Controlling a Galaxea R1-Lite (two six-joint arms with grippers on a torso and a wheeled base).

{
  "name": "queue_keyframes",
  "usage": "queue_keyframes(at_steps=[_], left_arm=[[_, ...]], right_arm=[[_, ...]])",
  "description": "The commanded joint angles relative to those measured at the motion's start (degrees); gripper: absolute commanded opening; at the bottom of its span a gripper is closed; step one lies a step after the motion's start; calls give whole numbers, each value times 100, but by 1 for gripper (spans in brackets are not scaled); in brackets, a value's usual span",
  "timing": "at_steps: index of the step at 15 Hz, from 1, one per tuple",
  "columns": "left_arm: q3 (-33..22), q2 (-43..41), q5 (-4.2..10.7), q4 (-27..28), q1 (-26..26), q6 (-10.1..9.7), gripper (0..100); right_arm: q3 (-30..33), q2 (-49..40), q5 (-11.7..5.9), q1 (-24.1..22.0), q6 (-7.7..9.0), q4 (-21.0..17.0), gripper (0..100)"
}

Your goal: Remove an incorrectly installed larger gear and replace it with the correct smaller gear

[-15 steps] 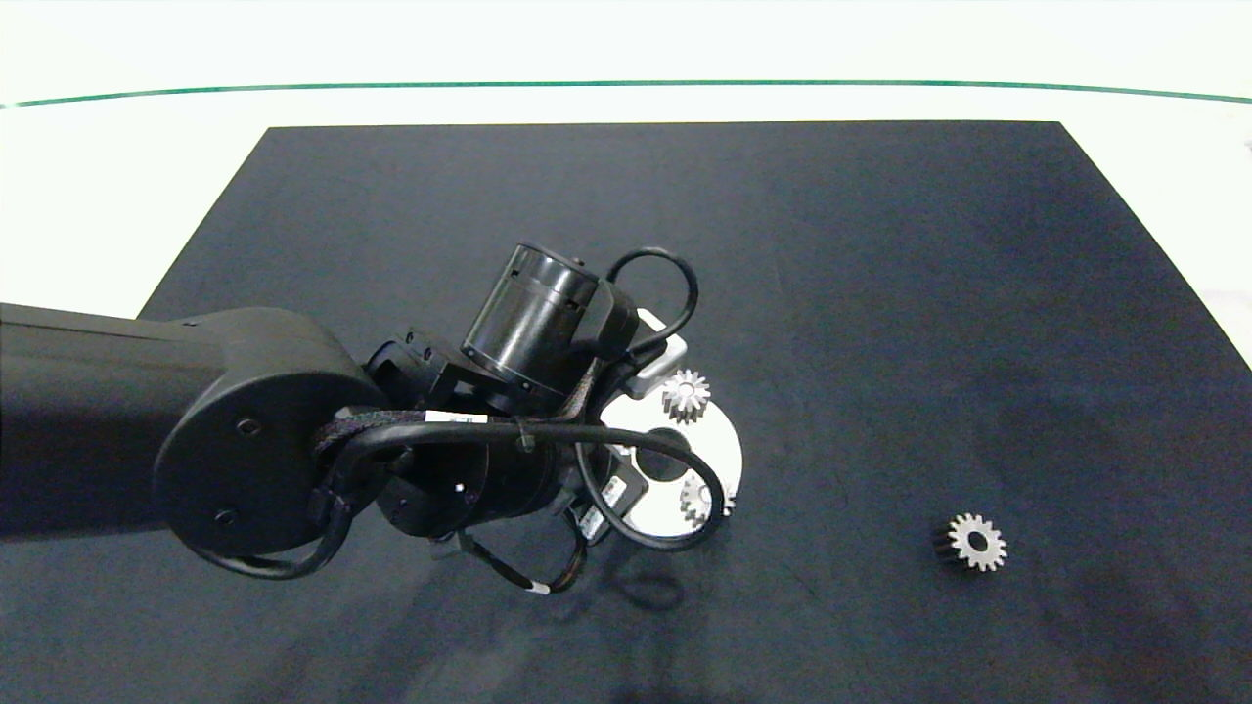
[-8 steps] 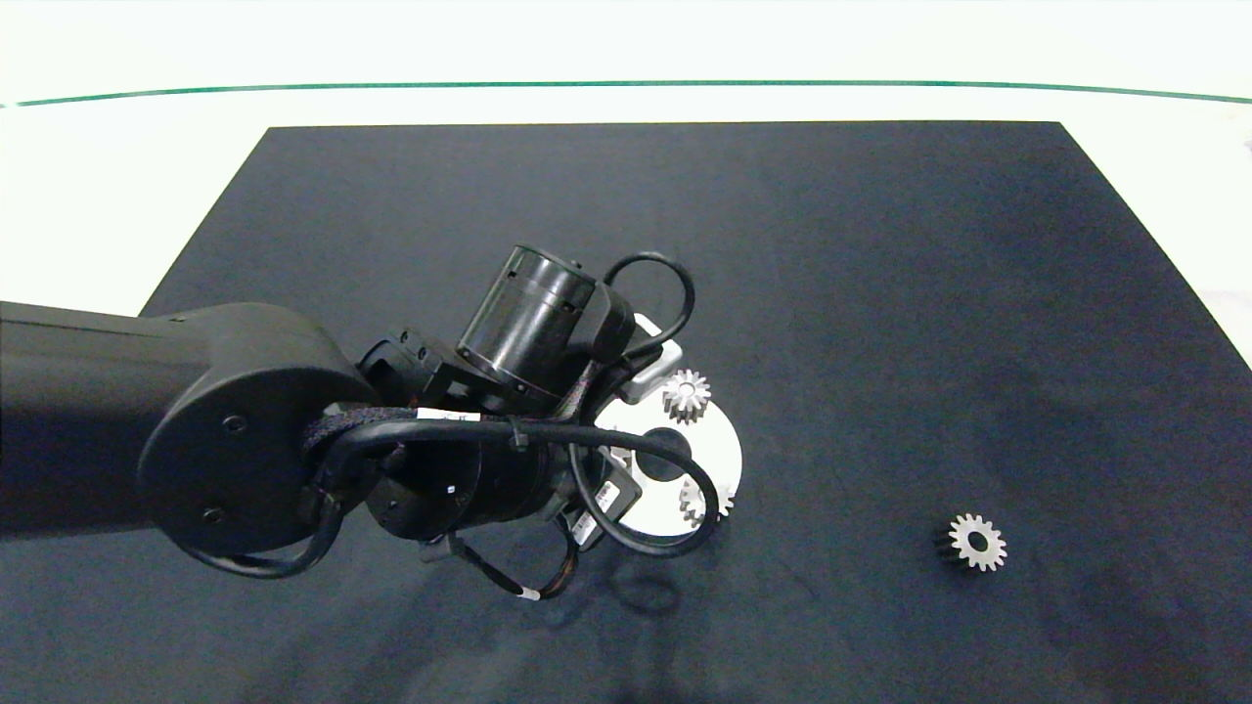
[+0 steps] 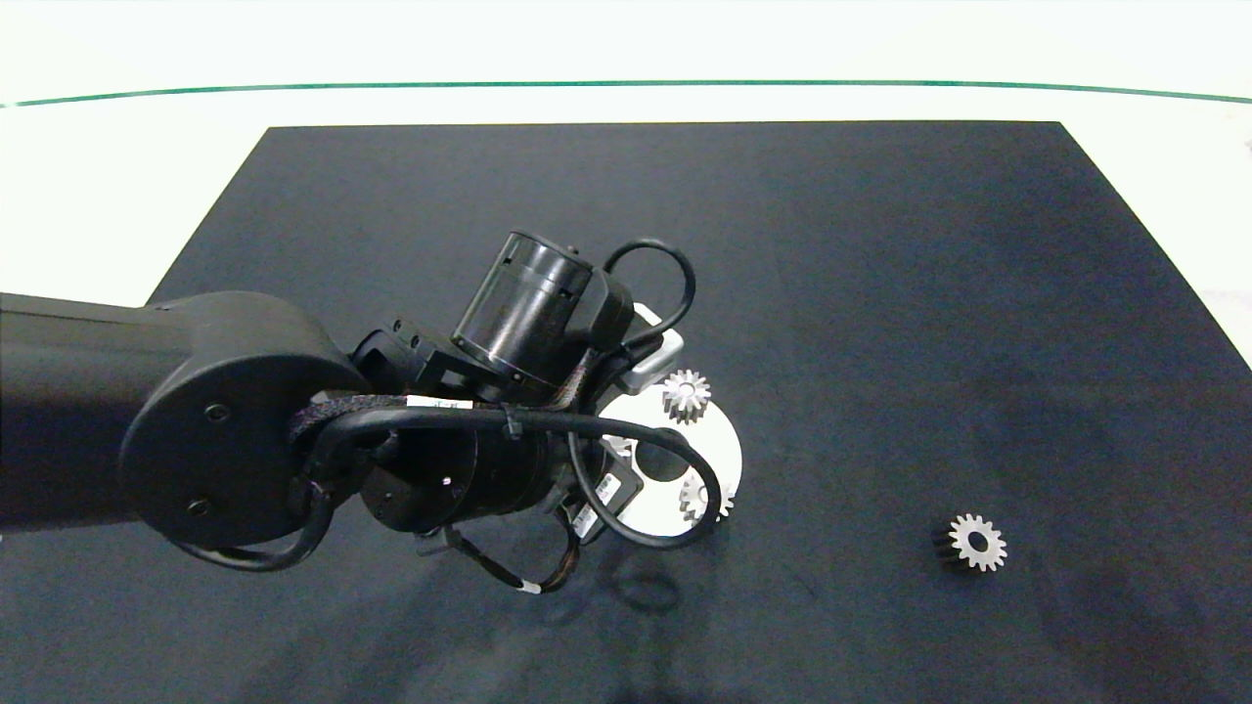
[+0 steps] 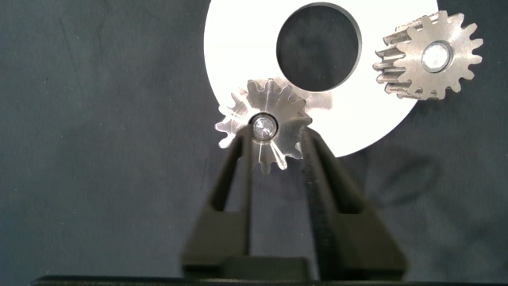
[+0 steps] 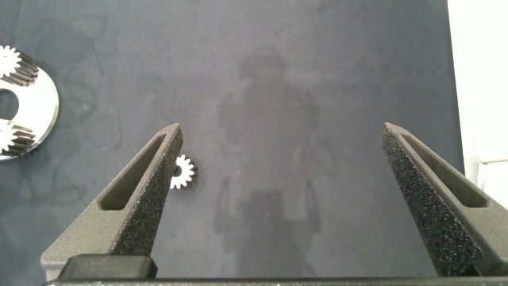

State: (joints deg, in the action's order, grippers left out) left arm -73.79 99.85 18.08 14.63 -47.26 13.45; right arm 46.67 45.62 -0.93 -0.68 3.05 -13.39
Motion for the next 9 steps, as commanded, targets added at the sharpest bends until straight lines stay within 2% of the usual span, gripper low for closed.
queue_keyframes(at_steps=[1,3,5,9], left_arm=[[-4,-10,11,5,-29,-9,100],[5,17,11,5,-37,-17,100],[5,78,11,-4,-37,-114,100],[-13,175,11,-21,15,-123,100]], right_arm=[[0,-9,-4,-2,3,-6,100],[0,-18,-4,-11,3,-6,100],[0,-18,-4,-37,3,-6,100],[0,-18,5,-37,3,-6,100]])
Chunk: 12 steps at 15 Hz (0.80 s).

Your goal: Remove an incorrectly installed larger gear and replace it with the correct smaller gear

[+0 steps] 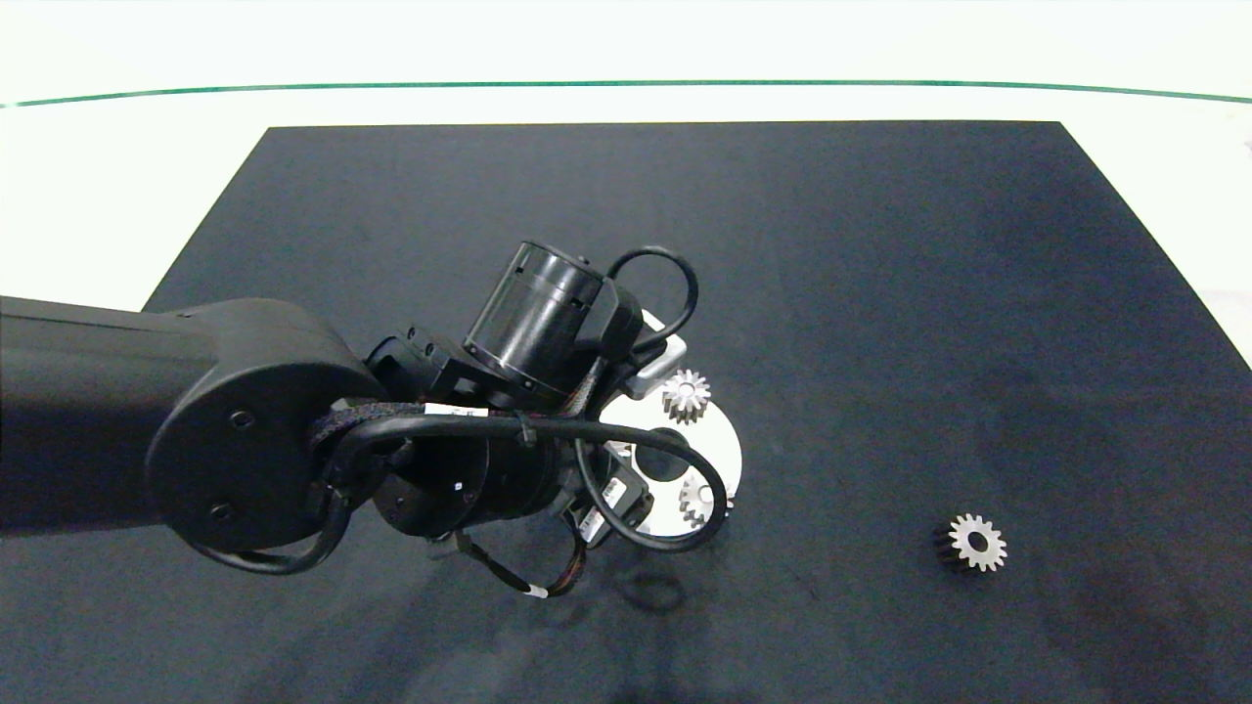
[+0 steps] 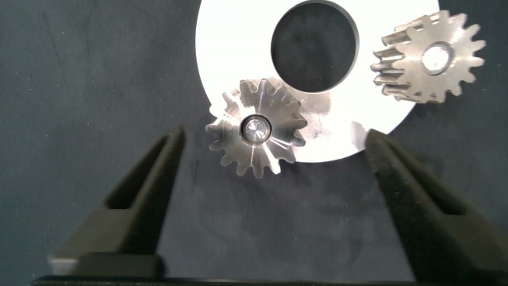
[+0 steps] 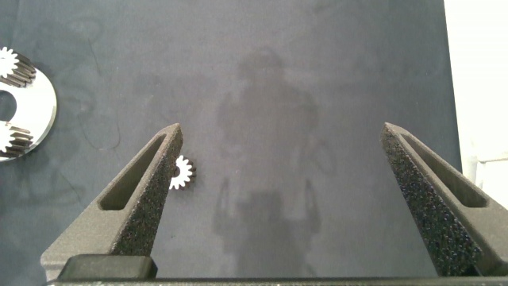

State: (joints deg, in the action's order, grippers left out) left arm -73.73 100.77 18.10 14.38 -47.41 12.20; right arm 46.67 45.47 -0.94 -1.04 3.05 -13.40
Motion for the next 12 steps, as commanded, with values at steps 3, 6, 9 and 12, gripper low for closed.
queue_keyframes(at_steps=[3,6,9,12], left_arm=[[-19,198,18,-32,48,-7,100],[-10,330,9,-217,56,-34,100],[-63,435,9,-243,56,-34,100],[-71,444,18,-243,74,-34,100]], right_arm=[[-8,-3,6,-2,3,-5,100],[0,-3,6,-2,3,-5,100],[-8,-3,6,-2,3,-5,100],[0,-3,-3,-2,3,-5,100]])
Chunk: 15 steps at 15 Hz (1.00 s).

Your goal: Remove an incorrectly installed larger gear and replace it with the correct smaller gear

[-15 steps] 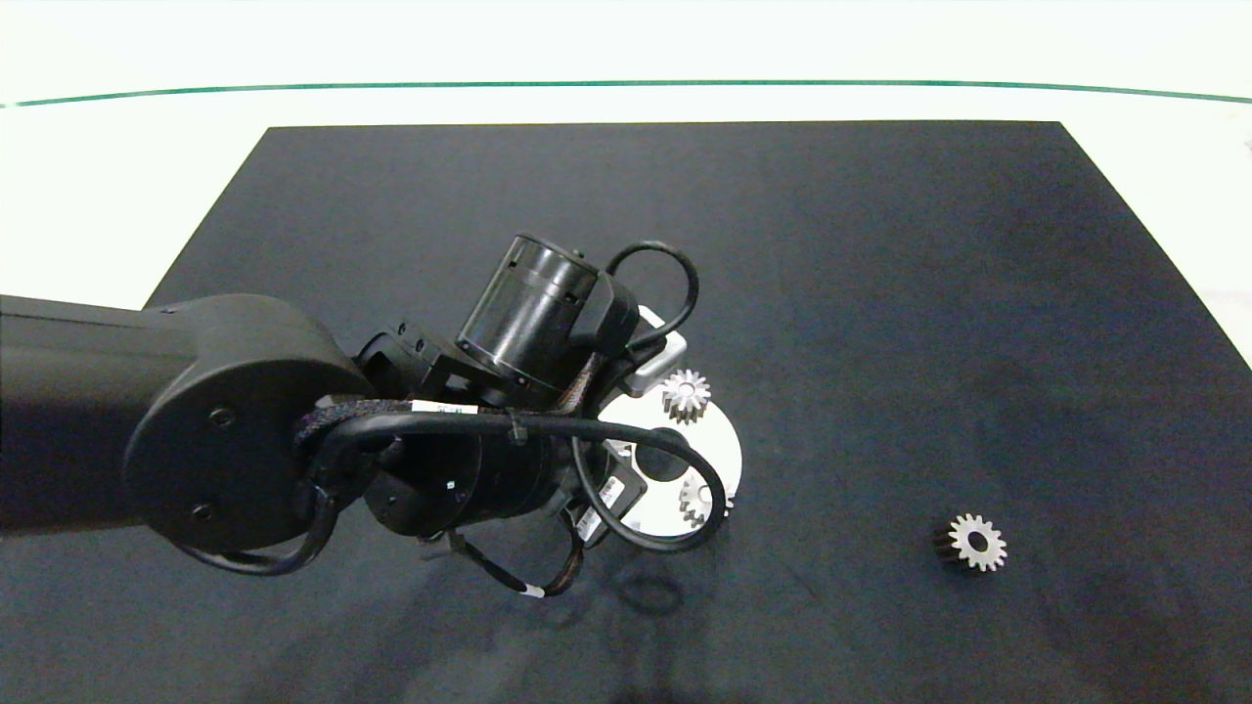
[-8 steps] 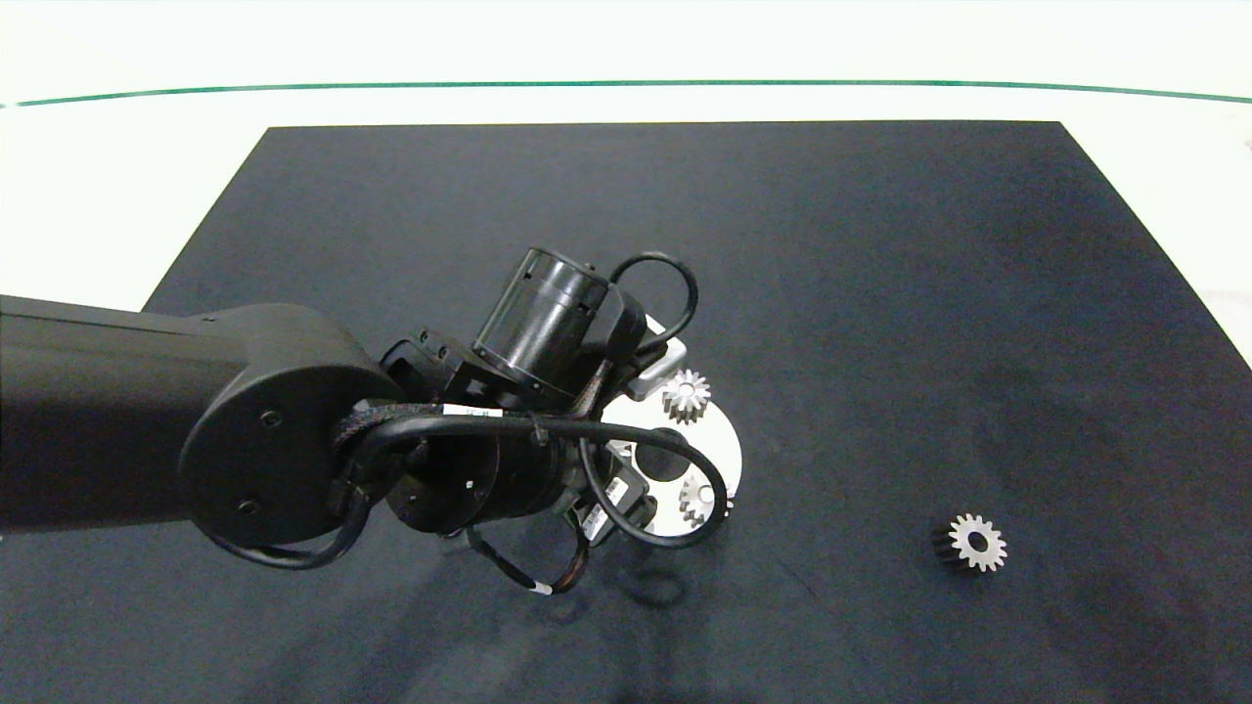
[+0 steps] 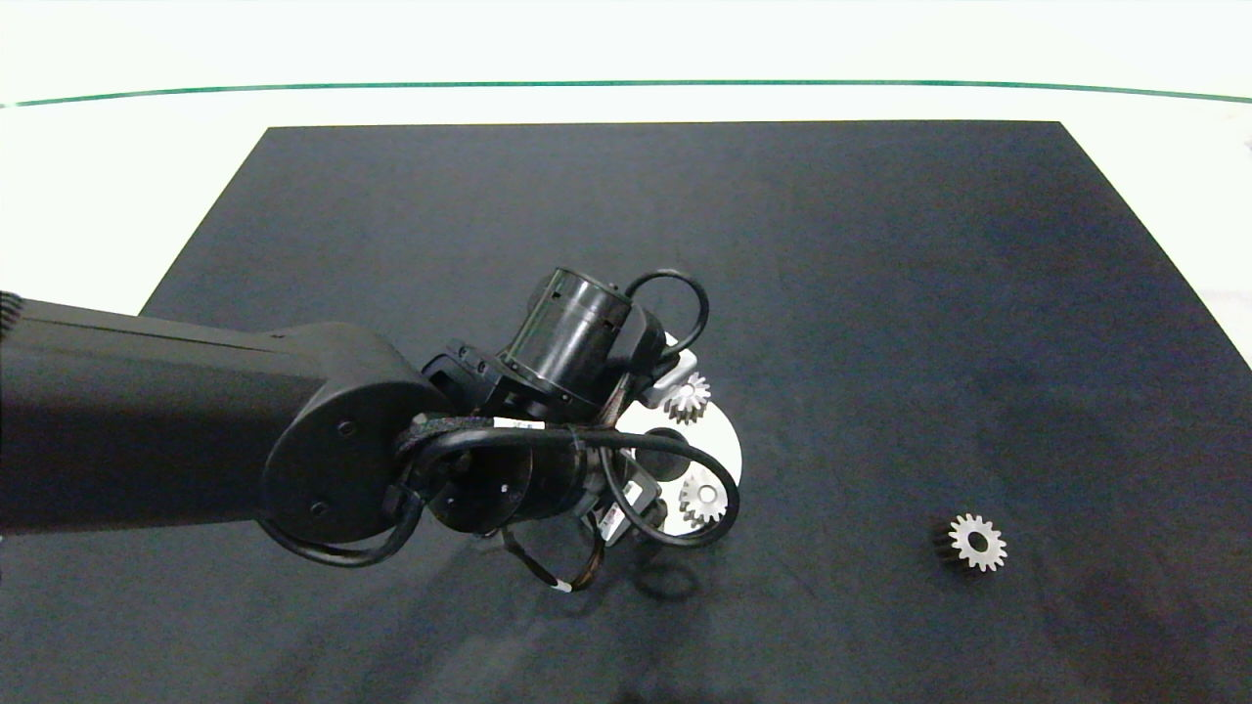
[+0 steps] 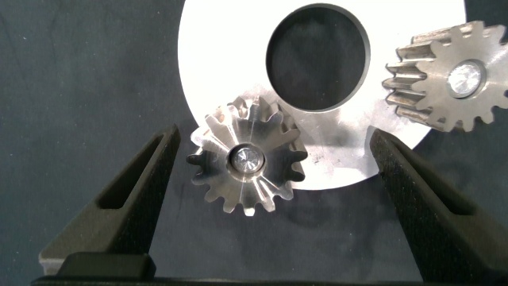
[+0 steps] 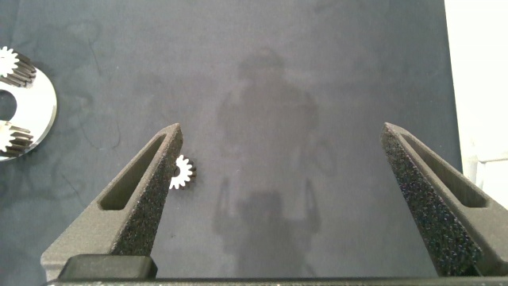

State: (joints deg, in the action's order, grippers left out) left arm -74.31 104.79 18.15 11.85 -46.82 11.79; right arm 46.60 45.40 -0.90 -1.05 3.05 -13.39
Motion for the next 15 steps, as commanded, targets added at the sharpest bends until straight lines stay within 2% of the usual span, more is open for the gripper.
queue_keyframes(at_steps=[1,3,15], left_arm=[[-4,41,13,10,51,16,100],[-4,41,13,10,95,25,99],[5,33,13,10,95,25,75]], right_arm=[[7,4,2,-1,3,-6,100],[7,4,-6,-1,3,-6,100],[15,4,-6,-36,3,-6,100]])
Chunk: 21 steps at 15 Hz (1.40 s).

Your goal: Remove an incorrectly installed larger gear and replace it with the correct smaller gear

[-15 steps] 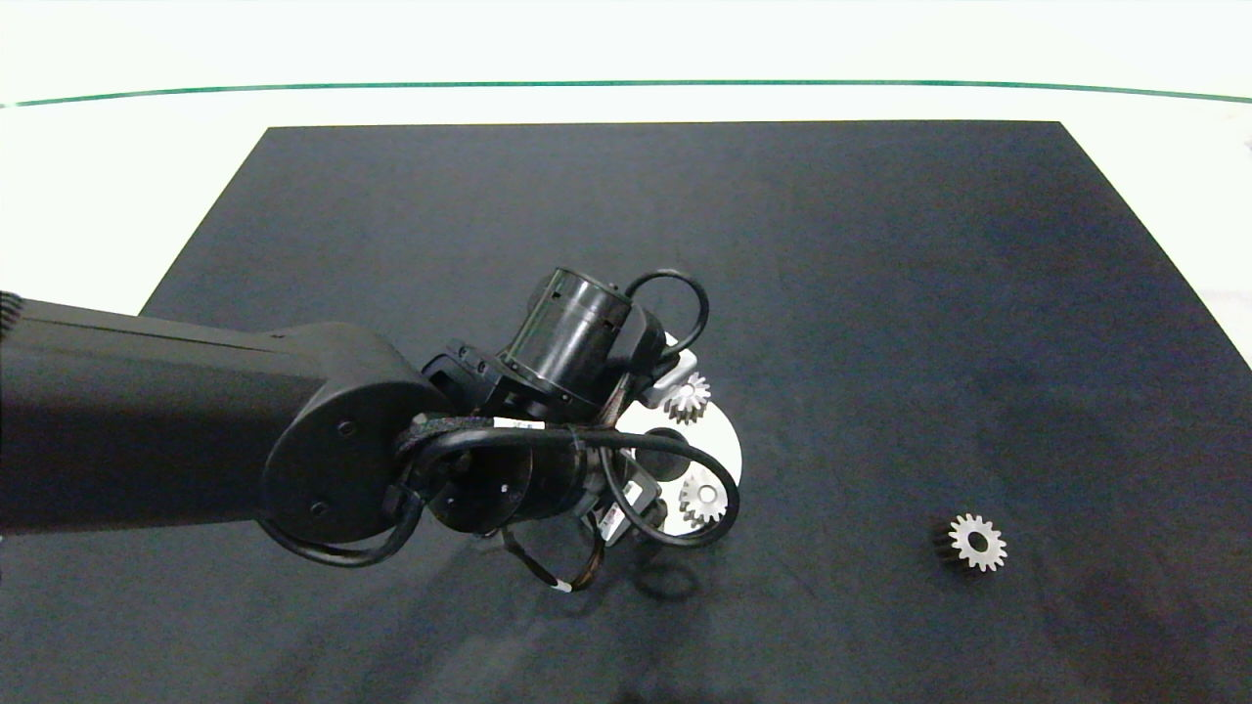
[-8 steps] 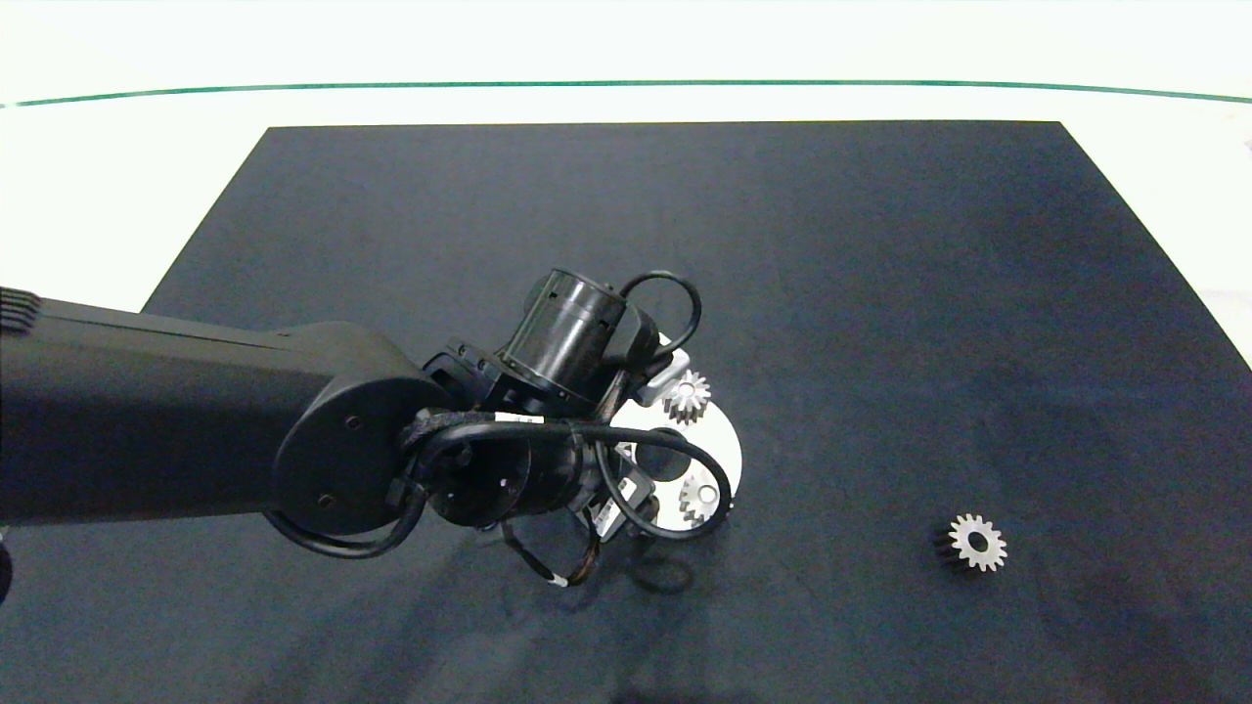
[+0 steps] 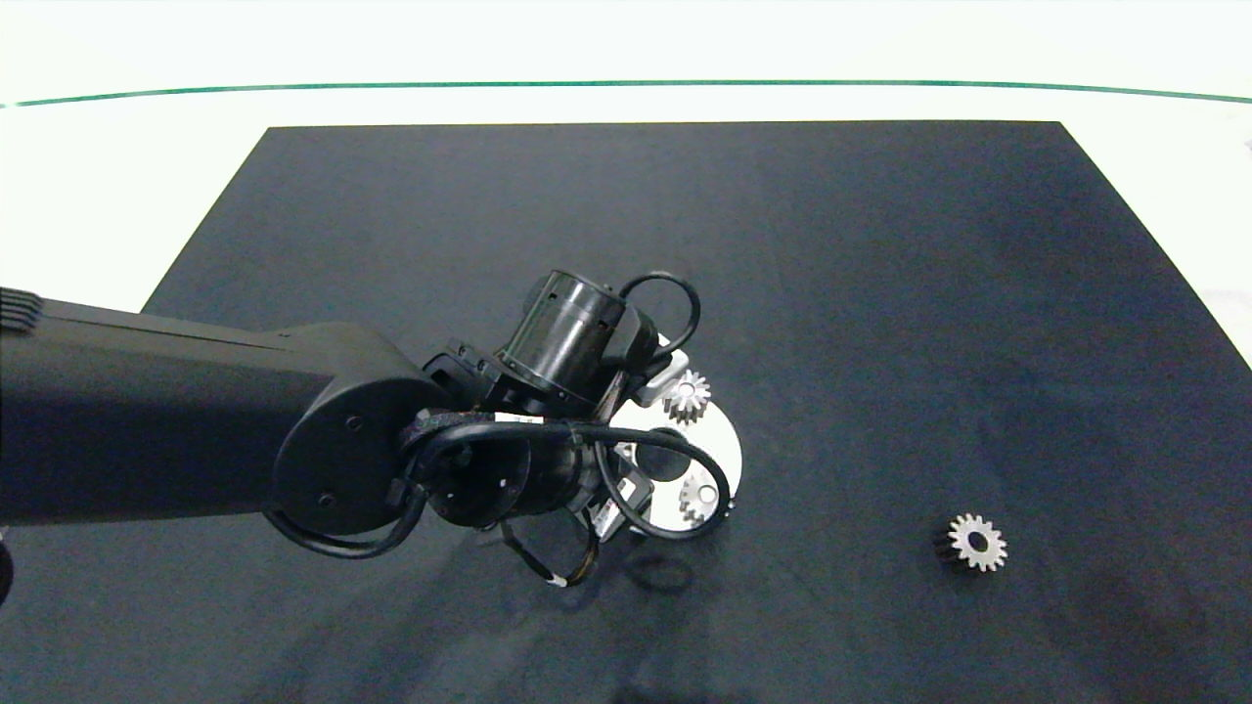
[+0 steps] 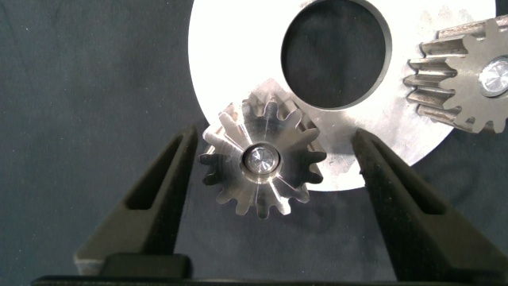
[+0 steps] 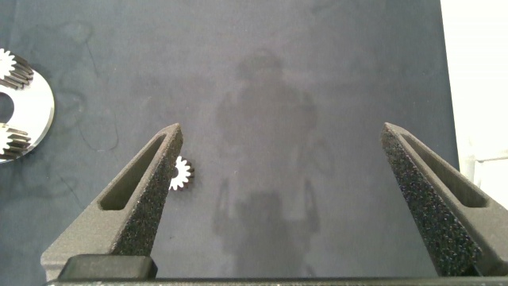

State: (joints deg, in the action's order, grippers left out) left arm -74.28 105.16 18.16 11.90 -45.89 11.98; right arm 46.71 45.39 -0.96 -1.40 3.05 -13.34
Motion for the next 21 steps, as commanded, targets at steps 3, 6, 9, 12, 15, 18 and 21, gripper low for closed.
queue_keyframes(at_steps=[3,6,9,12,15,18,21], left_arm=[[-8,40,12,6,-8,-3,69],[-25,102,12,-100,-8,-12,63],[-25,119,12,-109,-8,-38,56],[-8,110,12,-118,1,-29,50],[1,102,12,-109,9,-29,44],[10,93,12,-109,1,-29,38],[10,102,12,-109,1,-21,32]], right_arm=[[4,5,0,0,3,-11,100],[4,5,0,0,3,-11,100],[4,5,0,0,3,-11,100],[4,5,8,0,3,-11,100],[4,5,0,0,3,-11,100],[4,-3,0,-9,3,-11,100],[4,-12,8,-9,3,-11,100]])
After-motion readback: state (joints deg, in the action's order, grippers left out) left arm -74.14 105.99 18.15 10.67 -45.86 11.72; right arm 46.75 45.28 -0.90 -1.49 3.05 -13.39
